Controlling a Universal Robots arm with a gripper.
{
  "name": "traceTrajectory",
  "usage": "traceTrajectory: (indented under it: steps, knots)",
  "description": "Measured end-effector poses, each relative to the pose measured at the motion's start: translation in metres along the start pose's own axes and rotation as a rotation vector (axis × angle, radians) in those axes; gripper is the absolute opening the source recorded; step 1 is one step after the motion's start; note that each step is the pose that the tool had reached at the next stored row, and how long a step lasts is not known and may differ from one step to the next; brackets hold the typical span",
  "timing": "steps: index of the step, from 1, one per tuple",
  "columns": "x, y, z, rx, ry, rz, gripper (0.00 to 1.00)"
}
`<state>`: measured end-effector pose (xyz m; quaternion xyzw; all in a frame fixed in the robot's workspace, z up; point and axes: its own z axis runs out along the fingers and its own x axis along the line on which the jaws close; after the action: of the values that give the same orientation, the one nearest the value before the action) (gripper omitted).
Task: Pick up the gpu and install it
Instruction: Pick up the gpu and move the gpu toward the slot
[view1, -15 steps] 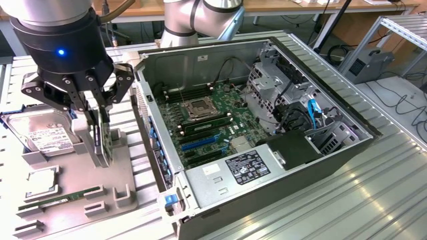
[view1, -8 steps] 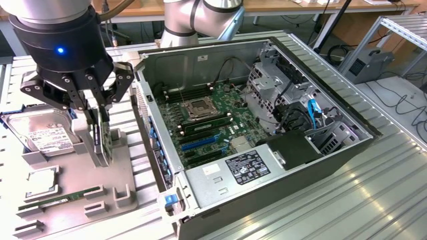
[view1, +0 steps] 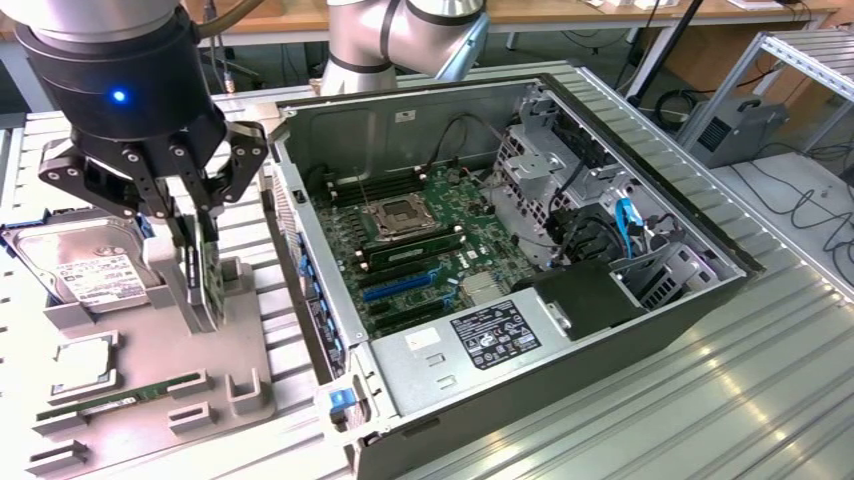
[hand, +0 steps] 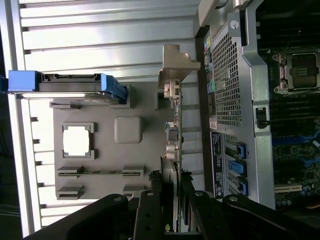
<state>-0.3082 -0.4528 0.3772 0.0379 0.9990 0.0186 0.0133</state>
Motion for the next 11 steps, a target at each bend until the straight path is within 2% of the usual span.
traceTrajectory:
  steps: [11]
  knots:
    - [-0.0001, 0.0003, -0.0043, 0.0002, 0.0002, 0.000, 0.26]
